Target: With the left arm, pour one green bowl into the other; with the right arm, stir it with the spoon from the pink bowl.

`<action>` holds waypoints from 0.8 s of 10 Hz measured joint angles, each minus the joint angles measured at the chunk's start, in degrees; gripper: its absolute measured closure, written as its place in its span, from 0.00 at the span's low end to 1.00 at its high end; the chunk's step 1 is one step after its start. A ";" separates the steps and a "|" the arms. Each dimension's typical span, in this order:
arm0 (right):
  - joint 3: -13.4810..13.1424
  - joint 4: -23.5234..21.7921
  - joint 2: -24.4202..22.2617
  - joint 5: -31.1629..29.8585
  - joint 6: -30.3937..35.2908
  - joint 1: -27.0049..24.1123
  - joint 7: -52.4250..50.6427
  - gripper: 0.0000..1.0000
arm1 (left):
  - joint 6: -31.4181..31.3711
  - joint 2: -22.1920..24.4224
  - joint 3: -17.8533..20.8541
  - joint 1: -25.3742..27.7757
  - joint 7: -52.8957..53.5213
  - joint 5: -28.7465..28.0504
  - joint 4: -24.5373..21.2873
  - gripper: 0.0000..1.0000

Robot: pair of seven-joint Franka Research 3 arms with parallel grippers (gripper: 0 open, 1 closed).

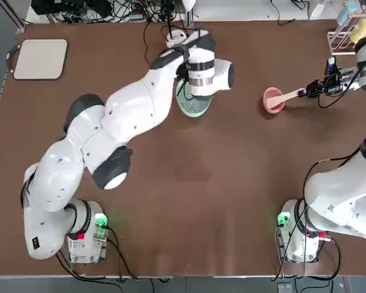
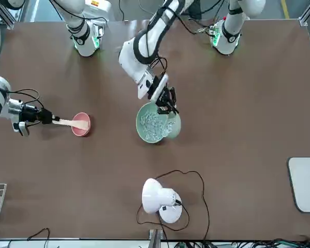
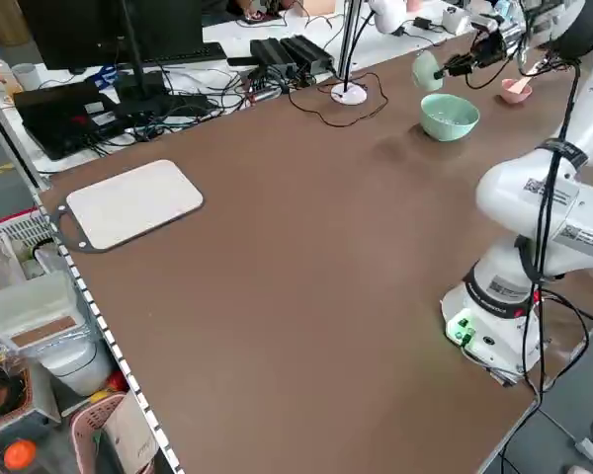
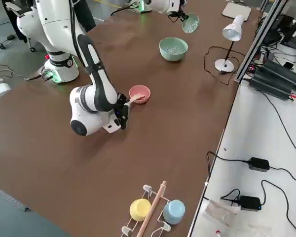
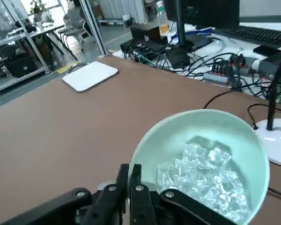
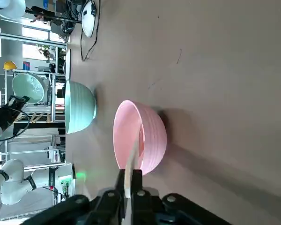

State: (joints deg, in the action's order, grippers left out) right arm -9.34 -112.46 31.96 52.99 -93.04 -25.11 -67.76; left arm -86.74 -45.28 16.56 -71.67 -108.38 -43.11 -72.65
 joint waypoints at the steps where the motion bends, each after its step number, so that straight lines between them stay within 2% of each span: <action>1: 0.00 0.00 0.00 0.00 0.00 0.00 0.00 0.94 | 0.03 -0.46 0.03 -0.88 -0.64 -1.04 0.10 0.96; 5: -0.02 0.28 0.01 0.02 0.45 -0.01 0.23 0.94 | 3.60 -5.15 0.02 -3.23 -1.11 -7.10 0.10 0.96; 8: -0.45 2.58 -0.16 0.02 4.51 -0.04 3.86 0.94 | 13.04 -10.07 0.02 -6.17 -1.98 -11.01 0.12 0.96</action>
State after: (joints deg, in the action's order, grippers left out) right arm -9.78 -109.88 31.81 53.01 -88.54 -25.15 -63.90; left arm -73.71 -55.35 16.58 -77.84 -110.36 -54.11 -72.52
